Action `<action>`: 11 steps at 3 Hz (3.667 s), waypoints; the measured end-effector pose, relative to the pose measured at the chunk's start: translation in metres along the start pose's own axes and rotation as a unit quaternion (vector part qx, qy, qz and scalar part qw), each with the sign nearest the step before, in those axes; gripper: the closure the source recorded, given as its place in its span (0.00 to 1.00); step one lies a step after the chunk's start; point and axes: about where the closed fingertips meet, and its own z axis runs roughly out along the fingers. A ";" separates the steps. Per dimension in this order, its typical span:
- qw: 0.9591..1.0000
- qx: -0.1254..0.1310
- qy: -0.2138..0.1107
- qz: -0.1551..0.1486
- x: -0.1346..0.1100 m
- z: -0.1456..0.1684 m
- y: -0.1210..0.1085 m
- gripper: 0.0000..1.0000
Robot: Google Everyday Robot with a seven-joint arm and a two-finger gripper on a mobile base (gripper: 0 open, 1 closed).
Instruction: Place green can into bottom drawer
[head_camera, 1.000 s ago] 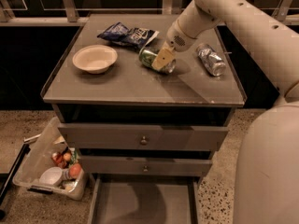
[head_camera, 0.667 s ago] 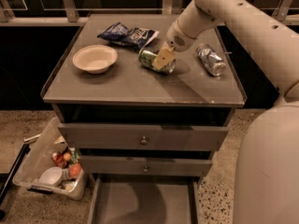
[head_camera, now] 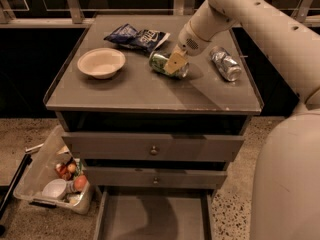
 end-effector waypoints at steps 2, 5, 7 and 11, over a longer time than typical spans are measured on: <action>0.999 -0.007 -0.024 -0.030 0.007 -0.046 0.031 1.00; 0.996 0.018 -0.070 -0.055 0.061 -0.119 0.099 1.00; 0.995 0.062 -0.046 -0.064 0.112 -0.139 0.178 1.00; 0.996 0.059 -0.031 -0.053 0.185 -0.063 0.238 1.00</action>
Offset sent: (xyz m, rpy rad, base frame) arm -0.0781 -0.0292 0.0617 0.0519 -0.0846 0.1035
